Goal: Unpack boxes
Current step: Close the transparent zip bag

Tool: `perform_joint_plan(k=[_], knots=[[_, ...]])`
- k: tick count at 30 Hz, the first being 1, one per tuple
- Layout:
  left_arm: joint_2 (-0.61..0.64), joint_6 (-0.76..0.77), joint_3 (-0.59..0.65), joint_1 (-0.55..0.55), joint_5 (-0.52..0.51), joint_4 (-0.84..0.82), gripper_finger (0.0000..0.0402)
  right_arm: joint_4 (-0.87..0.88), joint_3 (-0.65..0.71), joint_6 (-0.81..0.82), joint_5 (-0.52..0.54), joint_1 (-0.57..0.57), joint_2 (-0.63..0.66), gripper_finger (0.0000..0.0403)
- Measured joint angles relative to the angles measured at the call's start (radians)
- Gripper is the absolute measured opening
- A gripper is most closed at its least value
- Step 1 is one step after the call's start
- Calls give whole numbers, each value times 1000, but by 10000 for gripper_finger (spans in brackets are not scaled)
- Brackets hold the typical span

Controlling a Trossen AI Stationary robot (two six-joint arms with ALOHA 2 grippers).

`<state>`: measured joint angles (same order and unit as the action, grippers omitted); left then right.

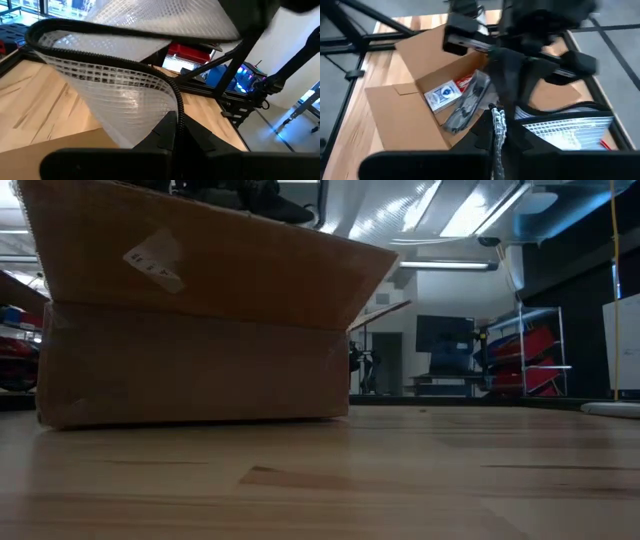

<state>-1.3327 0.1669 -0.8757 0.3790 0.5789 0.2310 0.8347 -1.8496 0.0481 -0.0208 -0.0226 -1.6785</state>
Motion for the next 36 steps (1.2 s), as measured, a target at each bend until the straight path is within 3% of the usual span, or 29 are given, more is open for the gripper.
perform_joint_plan(k=[19, 26, 30, 36], knots=[[0, 5, 0, -8, -13, -15, 0, 63, -1, -8, -74, 9, -9, 0], [0, 5, 0, -7, -14, -15, 0, 116, -1, -22, 38, 10, -9, 9], [0, 5, 0, -7, -17, -15, 0, 107, -1, -64, 80, 9, -9, 49], [0, 6, 0, -7, -16, -15, 0, 91, -1, -159, 82, 11, -8, 158]])
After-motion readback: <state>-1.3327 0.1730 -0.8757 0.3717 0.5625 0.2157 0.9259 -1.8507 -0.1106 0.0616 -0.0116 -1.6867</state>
